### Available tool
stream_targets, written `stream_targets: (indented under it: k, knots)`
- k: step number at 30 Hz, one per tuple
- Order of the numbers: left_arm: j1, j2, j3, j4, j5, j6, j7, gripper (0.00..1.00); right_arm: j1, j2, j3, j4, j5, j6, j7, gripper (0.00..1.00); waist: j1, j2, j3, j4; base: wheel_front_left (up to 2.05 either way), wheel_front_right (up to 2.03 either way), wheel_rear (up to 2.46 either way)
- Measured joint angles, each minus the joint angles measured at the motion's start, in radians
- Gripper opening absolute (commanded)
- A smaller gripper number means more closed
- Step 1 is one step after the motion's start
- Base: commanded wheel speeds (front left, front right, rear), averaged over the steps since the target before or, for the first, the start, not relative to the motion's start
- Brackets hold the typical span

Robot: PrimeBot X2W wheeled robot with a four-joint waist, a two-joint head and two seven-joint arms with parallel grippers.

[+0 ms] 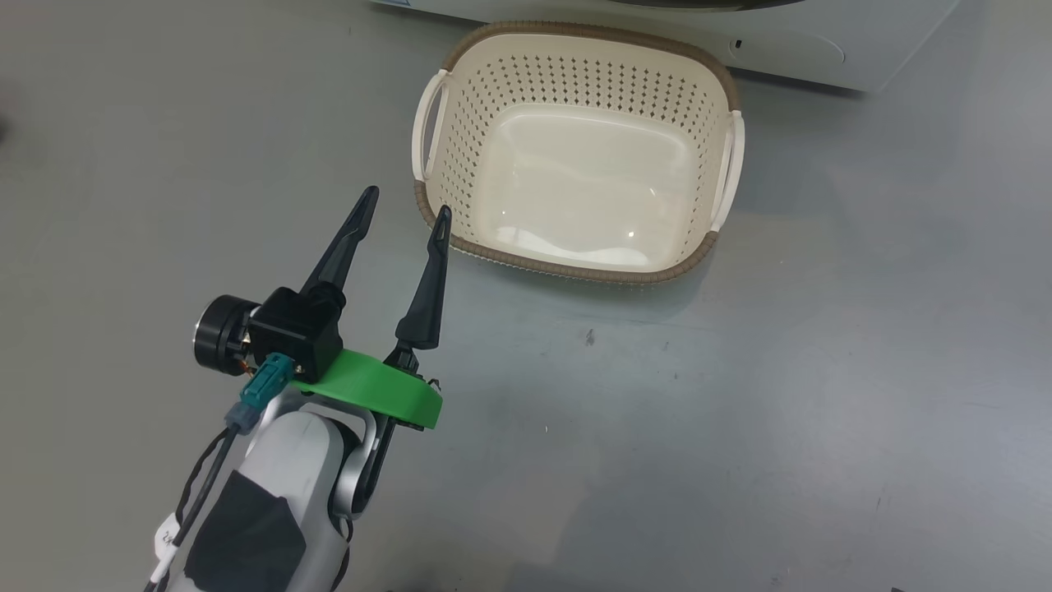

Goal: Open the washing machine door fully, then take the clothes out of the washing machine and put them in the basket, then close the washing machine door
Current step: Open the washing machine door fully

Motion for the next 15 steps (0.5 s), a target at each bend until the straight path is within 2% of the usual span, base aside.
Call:
stream_targets:
  k: [3, 6, 15]
  knots:
    - [0.000, -0.001, -0.001, 0.003, 0.000, 0.000, 0.000, 1.00, 0.000, 0.000, 0.004, 0.009, 0.007, 0.002, 0.023, 0.00, 0.0000, 0.0000, -0.007, -0.005, 0.00, 0.00, 0.00]
    - [0.000, -0.001, -0.001, 0.012, 0.000, -0.003, 0.000, 1.00, 0.010, 0.001, 0.005, 0.022, 0.007, 0.024, 0.028, 0.00, 0.0000, 0.0000, -0.016, -0.007, 0.00, 0.00, 0.00]
    - [0.000, -0.002, -0.016, 0.020, 0.000, -0.012, -0.001, 1.00, 0.027, 0.007, -0.006, 0.049, 0.015, 0.031, 0.017, 0.00, 0.0000, -0.0001, -0.040, -0.008, 0.00, 0.00, 0.00]
